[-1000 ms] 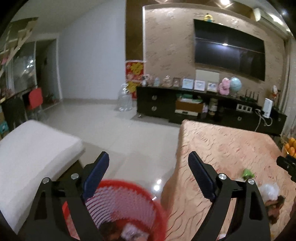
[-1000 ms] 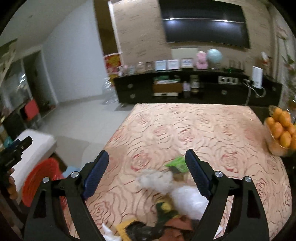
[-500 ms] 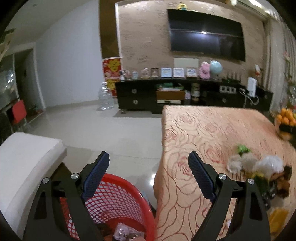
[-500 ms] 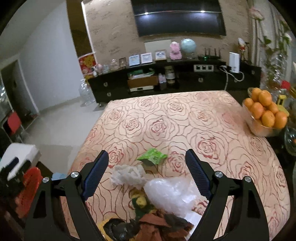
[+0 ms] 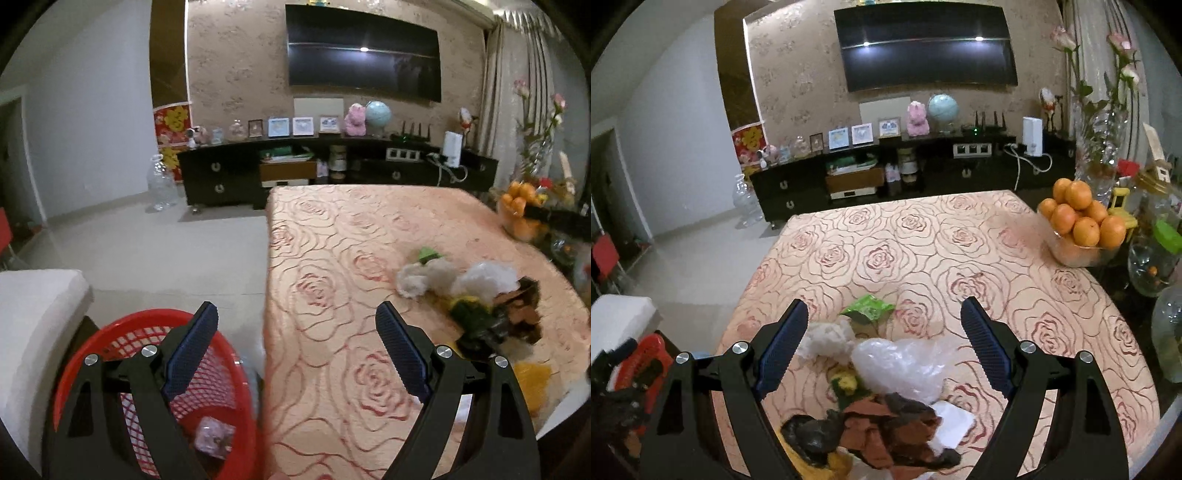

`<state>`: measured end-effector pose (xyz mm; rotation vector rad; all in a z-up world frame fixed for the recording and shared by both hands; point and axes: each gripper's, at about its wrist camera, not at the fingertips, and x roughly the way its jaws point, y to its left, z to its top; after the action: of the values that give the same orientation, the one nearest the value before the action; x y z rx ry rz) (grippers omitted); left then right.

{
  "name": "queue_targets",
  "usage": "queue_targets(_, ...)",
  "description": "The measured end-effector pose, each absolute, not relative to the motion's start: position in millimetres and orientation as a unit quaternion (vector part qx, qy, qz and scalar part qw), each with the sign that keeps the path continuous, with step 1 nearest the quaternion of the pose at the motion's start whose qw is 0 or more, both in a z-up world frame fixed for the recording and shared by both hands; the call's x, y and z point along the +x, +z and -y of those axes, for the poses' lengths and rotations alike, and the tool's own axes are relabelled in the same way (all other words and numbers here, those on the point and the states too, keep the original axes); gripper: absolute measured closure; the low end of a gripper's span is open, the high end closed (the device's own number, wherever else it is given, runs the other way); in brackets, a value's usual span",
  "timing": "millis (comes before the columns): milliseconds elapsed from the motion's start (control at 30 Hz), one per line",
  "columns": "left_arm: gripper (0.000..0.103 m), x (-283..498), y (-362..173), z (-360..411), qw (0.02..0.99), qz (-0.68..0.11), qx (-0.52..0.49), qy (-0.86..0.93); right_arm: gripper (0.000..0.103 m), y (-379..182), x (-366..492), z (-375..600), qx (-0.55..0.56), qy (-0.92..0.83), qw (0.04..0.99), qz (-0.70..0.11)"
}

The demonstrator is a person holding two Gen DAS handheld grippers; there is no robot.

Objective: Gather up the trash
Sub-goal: 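Move both tools back over the trash pile on the table, then grasp the white tissue with the left tool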

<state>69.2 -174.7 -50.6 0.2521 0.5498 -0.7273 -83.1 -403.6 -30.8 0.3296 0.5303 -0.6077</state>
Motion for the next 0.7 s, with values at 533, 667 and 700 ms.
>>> queue_targets(533,0.019,6.9,-88.6,209.6,0.84,-0.287,0.166,-0.431,0.019,-57.9,-113.0,427.0,0.211,-0.265,0.903,-0.265)
queue_targets(667,0.019,-3.2,-106.0,230.3,0.811,-0.312,0.181,-0.46,0.019,-54.2,-122.1,432.0,0.22,-0.265,0.904,-0.252)
queue_targets(700,0.019,-5.2,-110.9,235.8,0.805,-0.32,0.184,-0.465,0.019,-54.6,-123.5,433.6,0.225,-0.264,0.904,-0.251)
